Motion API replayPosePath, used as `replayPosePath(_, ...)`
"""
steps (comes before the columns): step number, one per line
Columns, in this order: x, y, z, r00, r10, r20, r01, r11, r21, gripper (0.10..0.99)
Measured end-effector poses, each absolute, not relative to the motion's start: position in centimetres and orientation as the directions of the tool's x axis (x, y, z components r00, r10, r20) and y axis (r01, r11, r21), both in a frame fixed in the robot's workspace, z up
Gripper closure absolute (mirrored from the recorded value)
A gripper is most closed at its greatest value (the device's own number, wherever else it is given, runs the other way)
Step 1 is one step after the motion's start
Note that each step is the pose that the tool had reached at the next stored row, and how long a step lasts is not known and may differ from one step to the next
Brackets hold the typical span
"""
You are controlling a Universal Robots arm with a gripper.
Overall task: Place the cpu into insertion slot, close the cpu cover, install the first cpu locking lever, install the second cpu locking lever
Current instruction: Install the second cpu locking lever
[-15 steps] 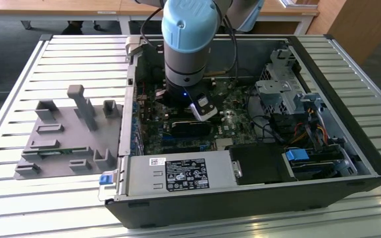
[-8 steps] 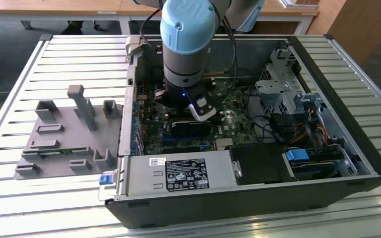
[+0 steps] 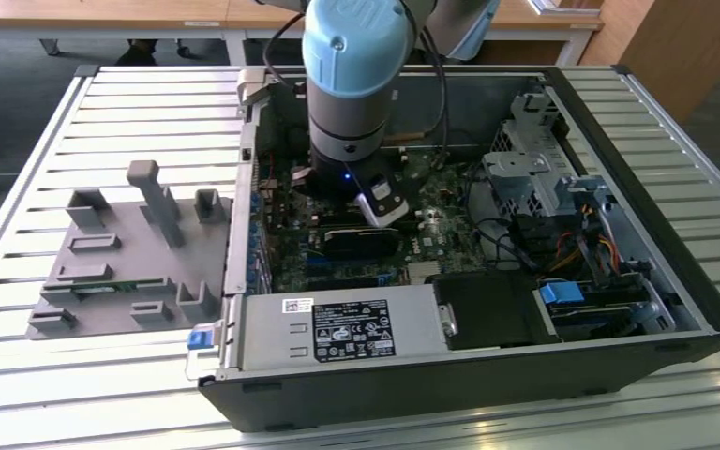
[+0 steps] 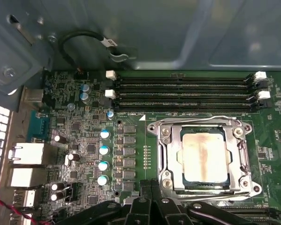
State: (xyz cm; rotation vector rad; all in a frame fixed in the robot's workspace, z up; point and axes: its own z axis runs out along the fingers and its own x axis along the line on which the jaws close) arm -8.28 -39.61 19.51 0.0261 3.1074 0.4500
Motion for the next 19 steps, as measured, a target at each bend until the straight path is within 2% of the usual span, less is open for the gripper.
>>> replayPosePath(12,-8.3,-39.6,21.7,-1.000,0.017,0.001,0.016,0.959,0.284,0.965)
replayPosePath(19,-8.3,-39.6,21.8,-1.000,0.017,0.001,0.016,0.958,0.285,0.965)
